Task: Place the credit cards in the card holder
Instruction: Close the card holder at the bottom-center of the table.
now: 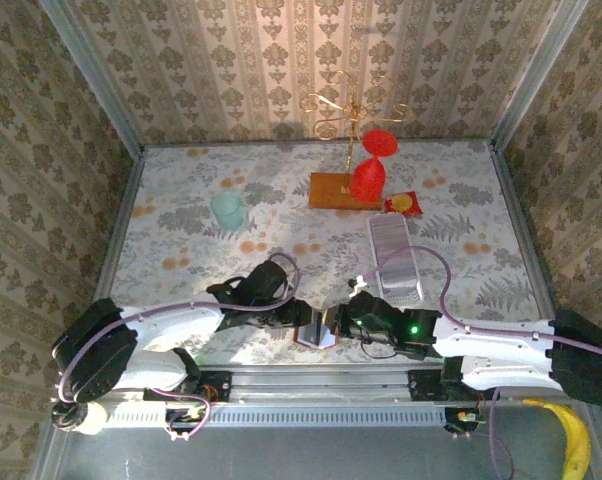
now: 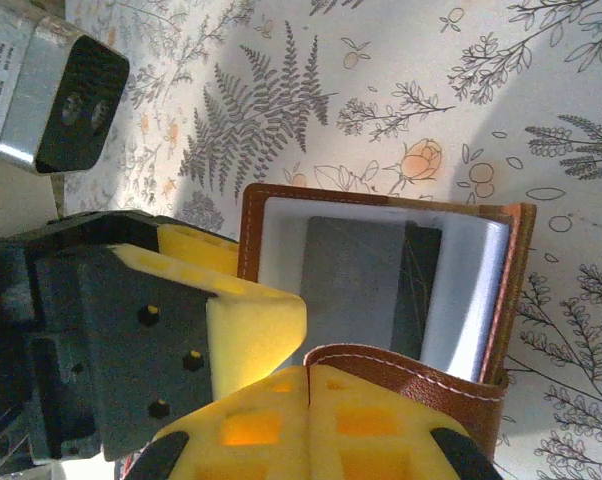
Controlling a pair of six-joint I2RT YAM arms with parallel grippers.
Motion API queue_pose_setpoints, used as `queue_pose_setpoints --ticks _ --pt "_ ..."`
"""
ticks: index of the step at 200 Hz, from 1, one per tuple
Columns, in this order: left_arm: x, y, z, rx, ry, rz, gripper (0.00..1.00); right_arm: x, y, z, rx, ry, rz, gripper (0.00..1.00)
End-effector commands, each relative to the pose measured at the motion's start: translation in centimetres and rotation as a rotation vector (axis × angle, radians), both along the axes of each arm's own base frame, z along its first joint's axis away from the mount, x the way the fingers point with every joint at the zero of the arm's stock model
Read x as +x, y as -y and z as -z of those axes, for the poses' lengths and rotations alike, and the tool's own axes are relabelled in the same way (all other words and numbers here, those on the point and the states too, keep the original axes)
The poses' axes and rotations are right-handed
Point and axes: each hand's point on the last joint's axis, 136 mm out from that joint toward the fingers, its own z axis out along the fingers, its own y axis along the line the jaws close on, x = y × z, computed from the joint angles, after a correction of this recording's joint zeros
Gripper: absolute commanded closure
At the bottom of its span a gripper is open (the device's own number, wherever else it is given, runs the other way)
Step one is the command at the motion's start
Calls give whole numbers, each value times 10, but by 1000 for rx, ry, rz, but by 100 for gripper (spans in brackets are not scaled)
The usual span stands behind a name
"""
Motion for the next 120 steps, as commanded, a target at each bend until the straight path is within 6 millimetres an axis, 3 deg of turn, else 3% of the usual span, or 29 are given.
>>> queue_pose_setpoints --ticks 1,5,13,20,61,120 --pt "-5 -2 -4 26 7 37 64 4 2 -1 3 27 22 100" --pt "-6 -4 -3 35 6 36 67 4 2 -1 3 28 21 100" --pt "-6 -7 -2 49 4 35 89 4 3 -1 -2 30 22 100" --pt "-7 -10 -1 67 1 35 100 4 3 -1 -1 30 22 100" --pt "-3 -50 9 321 17 -2 100 5 5 3 -15 32 28 100" --pt "3 -102 -1 594 70 -60 100 1 1 31 -85 -18 6 100"
